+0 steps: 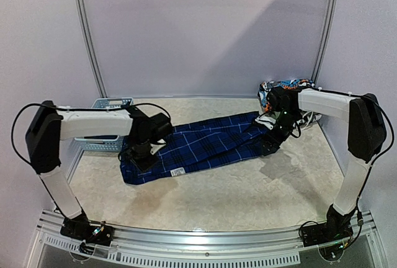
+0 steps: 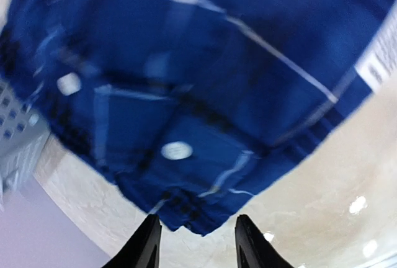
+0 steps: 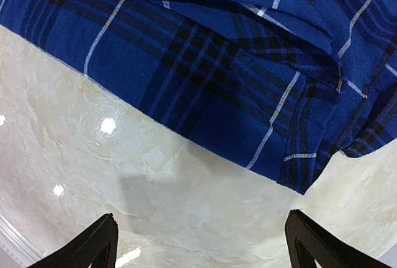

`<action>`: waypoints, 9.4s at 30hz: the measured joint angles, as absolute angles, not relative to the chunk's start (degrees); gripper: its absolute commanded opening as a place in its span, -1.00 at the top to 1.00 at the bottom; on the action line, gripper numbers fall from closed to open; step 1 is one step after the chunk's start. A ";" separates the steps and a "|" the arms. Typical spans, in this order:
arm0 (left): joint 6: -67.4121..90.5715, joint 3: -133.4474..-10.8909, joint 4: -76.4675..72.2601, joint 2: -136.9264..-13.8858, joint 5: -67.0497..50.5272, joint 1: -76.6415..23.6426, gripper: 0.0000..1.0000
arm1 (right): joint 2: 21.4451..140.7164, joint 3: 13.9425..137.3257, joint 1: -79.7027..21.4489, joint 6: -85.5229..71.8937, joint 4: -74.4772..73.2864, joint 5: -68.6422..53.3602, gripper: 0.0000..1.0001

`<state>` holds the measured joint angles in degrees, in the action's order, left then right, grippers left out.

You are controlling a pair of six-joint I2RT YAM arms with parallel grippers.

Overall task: Fold and stack the mixed laundry pile
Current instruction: Rotate the rectangle-folded shirt at the center of the board, then pick up the rectangle-folded shirt from the center of the board, then fold the rectangle-folded shirt at the center of the board.

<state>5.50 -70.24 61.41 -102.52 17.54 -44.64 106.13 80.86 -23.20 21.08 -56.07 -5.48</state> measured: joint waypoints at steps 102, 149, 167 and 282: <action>21.89 -80.01 52.82 -116.22 4.27 -70.48 0.78 | 80.27 77.45 -17.06 10.46 -40.18 5.34 -0.77; 3.86 -55.99 33.12 -84.07 -1.30 -66.02 -0.19 | 78.08 55.22 -42.54 40.34 -45.65 -21.32 -0.68; -27.03 -38.85 26.33 -75.11 12.97 -76.64 -0.29 | 85.89 49.10 -67.61 40.53 -31.90 -3.36 -0.81; -25.02 -81.47 -16.19 -122.61 31.53 -49.41 1.00 | 118.91 94.94 -28.32 39.79 -28.16 -4.27 0.97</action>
<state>-25.02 -81.47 -16.19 -122.61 31.53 -49.41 118.91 94.94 -28.32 39.79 -28.16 -4.27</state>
